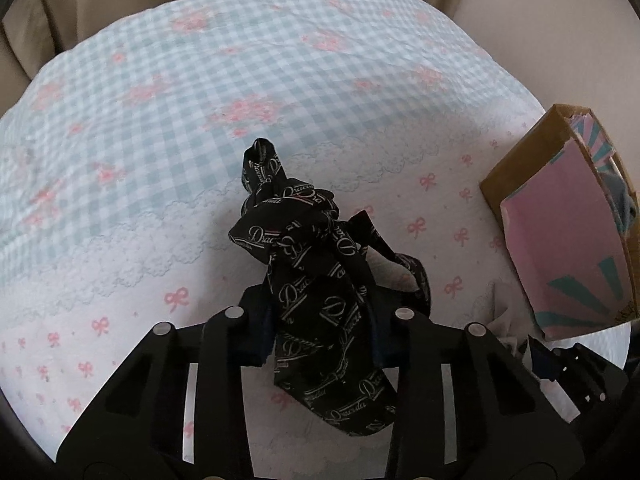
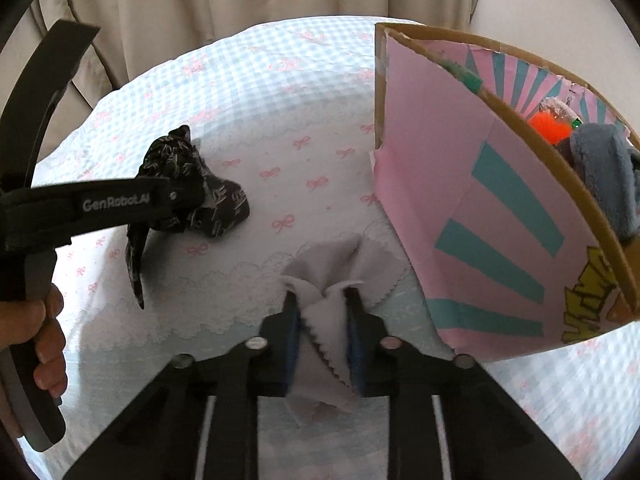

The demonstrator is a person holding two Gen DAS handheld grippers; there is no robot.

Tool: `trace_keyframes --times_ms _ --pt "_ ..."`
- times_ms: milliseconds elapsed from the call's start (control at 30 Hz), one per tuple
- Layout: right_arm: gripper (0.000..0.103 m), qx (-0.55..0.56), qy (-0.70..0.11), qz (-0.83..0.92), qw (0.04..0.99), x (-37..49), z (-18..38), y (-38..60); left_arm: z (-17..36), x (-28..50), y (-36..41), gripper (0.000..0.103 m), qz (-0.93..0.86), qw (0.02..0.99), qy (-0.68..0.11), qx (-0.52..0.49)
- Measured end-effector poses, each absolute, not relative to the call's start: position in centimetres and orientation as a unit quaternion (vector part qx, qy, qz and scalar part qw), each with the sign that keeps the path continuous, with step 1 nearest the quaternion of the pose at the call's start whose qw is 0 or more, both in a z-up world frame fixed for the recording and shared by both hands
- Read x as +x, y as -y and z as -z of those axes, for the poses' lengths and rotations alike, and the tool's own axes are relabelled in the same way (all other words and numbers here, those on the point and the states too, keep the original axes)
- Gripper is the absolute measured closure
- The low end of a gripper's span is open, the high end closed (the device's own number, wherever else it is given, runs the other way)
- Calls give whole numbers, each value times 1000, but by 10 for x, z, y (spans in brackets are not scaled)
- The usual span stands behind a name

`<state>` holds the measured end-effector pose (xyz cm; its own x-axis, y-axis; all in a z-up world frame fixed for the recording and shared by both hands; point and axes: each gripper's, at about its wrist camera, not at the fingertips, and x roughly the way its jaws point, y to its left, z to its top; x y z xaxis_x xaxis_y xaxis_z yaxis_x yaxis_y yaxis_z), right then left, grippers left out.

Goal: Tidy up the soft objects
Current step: 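Close the right gripper on the grey cloth while the left gripper grasps the black scarf, then carry the cloth in the right tool while the left tool carries the scarf over the box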

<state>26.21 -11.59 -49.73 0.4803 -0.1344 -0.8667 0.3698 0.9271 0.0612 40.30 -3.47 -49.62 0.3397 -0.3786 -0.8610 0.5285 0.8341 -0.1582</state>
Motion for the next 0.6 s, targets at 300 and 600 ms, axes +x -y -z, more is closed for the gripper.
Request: trace_keyframes --times_ms 300,600 --pt "87 124 -464 141 866 242 455 119 455 384 18 73 277 827 -486 60" --pt "87 134 -423 126 887 221 345 109 352 346 -3 73 274 845 -457 45"
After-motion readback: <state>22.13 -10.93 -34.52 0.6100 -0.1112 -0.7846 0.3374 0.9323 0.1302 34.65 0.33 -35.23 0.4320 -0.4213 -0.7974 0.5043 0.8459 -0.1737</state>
